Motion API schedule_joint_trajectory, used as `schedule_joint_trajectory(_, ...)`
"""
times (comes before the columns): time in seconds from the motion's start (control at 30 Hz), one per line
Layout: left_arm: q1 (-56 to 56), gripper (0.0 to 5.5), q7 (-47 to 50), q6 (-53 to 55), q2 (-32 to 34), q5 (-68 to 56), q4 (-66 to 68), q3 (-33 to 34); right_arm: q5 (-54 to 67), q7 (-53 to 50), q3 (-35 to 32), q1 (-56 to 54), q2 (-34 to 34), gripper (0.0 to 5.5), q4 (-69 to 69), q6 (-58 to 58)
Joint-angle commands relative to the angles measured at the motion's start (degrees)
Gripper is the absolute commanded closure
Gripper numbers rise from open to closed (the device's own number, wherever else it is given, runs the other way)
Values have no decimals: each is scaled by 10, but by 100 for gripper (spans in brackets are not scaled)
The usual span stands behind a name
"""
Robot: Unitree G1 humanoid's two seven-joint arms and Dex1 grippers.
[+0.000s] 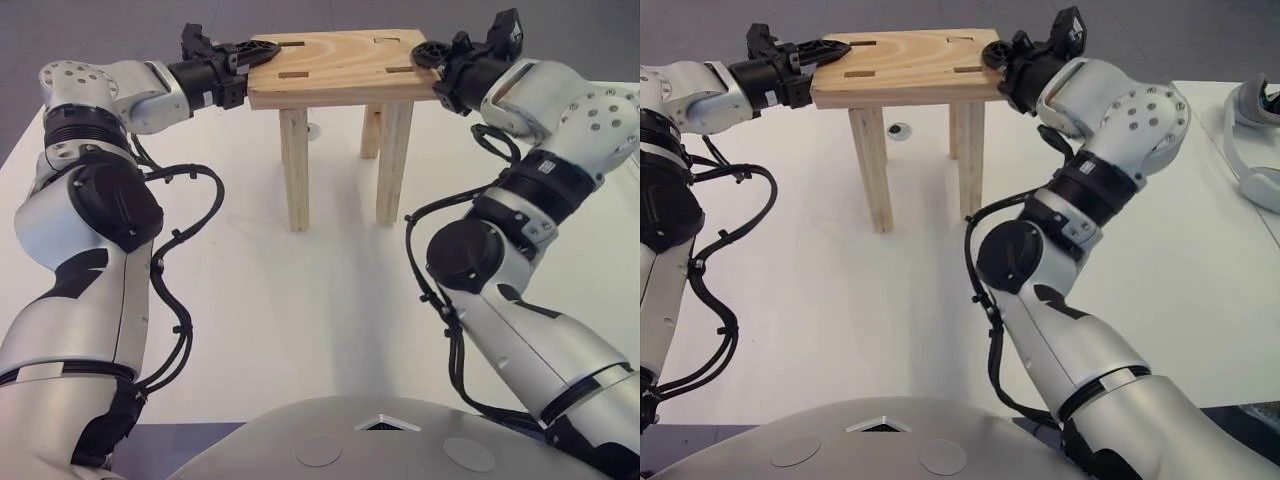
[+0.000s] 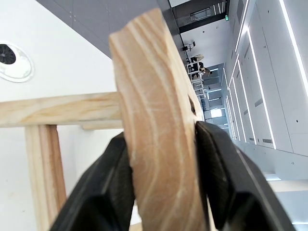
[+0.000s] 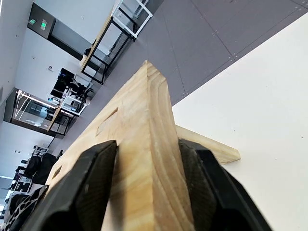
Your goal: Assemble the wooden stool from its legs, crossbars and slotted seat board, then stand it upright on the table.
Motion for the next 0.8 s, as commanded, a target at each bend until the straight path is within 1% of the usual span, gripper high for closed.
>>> schedule_joint_trajectory(0.03, 63, 380, -29, 69, -13, 53, -65, -109, -15, -41, -45, 25, 110, 339, -131, 37)
schedule_joint_trajectory(0.1, 89, 380, -78, 87, -15, 44, -124, -160, -3, -42, -48, 44, 127, 339, -146, 42)
schedule_joint_trajectory(0.13, 99, 380, -89, 80, -18, 43, -139, -173, 3, -43, -47, 49, 130, 339, -148, 42)
schedule_joint_trajectory(0.17, 109, 380, -98, 69, -20, 47, -149, -185, 8, -43, -43, 54, 132, 339, -147, 42)
schedule_joint_trajectory(0.23, 117, 380, -99, 49, -20, 54, -148, -184, 15, -44, -35, 61, 128, 339, -141, 42)
schedule_joint_trajectory(0.27, 117, 338, -95, 39, -18, 56, -142, -178, 16, -43, -33, 64, 125, 339, -138, 42)
schedule_joint_trajectory(0.3, 113, 323, -85, 26, -13, 59, -132, -169, 18, -41, -32, 63, 119, 321, -135, 42)
schedule_joint_trajectory(0.4, 104, 255, -55, 1, -6, 64, -103, -155, 13, -33, -29, 56, 101, 258, -125, 42)
schedule_joint_trajectory(0.53, 96, 179, -41, -14, 0, 66, -104, -158, -3, -17, -38, 38, 69, 180, -104, 40)
schedule_joint_trajectory(0.6, 98, 145, -44, -26, 5, 70, -167, -178, -9, -9, -41, 31, 51, 143, -94, 36)
schedule_joint_trajectory(0.63, 101, 132, -49, -12, -1, 55, -231, -186, -10, -6, -40, 31, 45, 127, -91, 33)
schedule_joint_trajectory(0.67, 105, 132, -51, -6, -8, 43, -281, -186, -13, -3, -40, 31, 42, 127, -89, 32)
schedule_joint_trajectory(0.73, 122, 132, -31, 10, -36, 8, -420, -165, -15, 3, -38, 33, 35, 127, -85, 29)
schedule_joint_trajectory(0.8, 143, 132, -16, 7, -43, -13, -539, -147, -14, 11, -33, 34, 26, 127, -77, 21)
